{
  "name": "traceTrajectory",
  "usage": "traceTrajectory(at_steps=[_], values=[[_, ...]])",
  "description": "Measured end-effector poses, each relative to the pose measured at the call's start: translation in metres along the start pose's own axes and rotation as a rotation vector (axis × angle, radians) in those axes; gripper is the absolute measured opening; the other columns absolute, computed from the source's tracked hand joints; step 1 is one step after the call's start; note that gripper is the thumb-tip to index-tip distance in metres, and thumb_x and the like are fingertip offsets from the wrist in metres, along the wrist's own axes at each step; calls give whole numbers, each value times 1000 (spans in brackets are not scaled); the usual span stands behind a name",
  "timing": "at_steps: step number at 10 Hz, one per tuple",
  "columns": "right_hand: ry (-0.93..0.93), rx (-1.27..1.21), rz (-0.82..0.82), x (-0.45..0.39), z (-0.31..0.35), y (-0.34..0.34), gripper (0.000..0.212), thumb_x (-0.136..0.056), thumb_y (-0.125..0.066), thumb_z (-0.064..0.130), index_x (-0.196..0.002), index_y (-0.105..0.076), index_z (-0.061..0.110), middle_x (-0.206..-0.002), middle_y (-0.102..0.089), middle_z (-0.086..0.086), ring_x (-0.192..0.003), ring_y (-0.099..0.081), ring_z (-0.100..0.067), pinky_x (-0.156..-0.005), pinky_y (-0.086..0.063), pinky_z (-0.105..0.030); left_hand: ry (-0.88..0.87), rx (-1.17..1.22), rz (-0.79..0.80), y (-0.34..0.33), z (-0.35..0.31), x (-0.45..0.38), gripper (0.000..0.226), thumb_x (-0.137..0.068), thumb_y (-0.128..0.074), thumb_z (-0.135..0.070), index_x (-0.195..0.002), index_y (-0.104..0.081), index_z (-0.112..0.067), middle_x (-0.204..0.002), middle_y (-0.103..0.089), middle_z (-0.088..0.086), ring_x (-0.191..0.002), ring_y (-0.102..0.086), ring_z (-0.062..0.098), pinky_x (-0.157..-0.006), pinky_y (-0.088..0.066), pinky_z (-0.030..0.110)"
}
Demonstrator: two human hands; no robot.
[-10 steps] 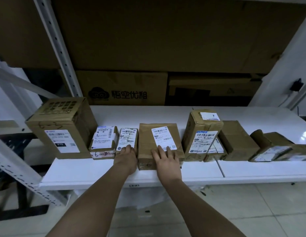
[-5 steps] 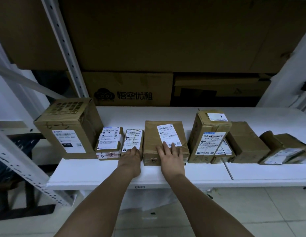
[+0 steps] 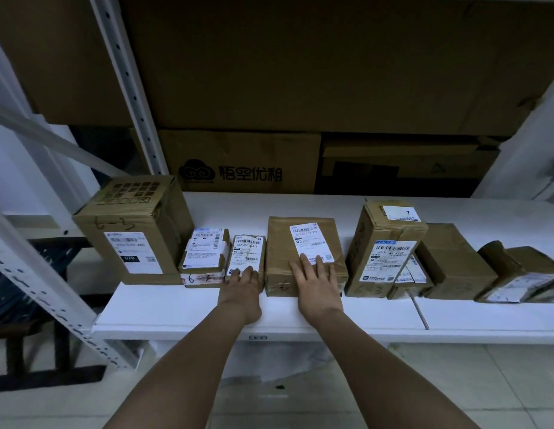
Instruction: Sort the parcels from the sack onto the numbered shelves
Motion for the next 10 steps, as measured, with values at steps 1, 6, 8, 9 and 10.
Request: traceTrajectory(at_steps=[1, 6, 8, 9, 10], values=[[5, -3, 16, 0, 0, 1, 74, -97, -33, 7, -154, 11, 26, -161, 16, -3, -147, 14, -34, -118, 7, -51, 0, 13, 13, -1, 0, 1, 80, -88, -53, -24, -152, -6, -11, -159, -2, 6, -146, -4, 32, -118, -19, 48], [60, 65, -110, 12, 1, 15, 73, -98, -36, 20, -154, 11, 21, -162, 13, -3, -148, 12, -31, -118, -1, -51, 13, 51, 1, 3, 3, 21, 83, -91, -50, -25, -153, 2, -10, -161, 5, 7, -148, 5, 26, -121, -3, 39], [73, 15, -182, 33, 13, 18, 70, -84, -57, 22, -149, -33, 16, -150, -38, -8, -141, -32, -30, -111, -29, -51, 20, 61, -14, 8, -2, 34, 80, -91, -50, -27, -153, -2, -12, -159, -3, 8, -147, -3, 27, -119, -7, 39], [95, 29, -282, 40, 15, 18, 62, -47, -81, 29, -107, -70, 18, -103, -68, -3, -96, -66, -24, -74, -55, -40, 26, 110, -46, 9, -5, 43, 75, -89, -52, -28, -151, -13, -16, -155, -16, 7, -143, -16, 28, -115, -22, 40], [182, 25, -427, 46, 24, 29, 49, -36, -84, 30, -82, -70, 21, -81, -65, 0, -72, -64, -20, -60, -51, -30, 33, 121, -113, 20, -3, 50, 61, -90, -52, -28, -144, -27, -18, -147, -31, 9, -135, -32, 28, -102, -36, 38]])
Point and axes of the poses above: each hand's wrist, its own x-axis away from the middle knuckle, its own y-axis out of the back of the hand, z = x × y, the point moved 7 cm from there along -x, towards the middle knuckle
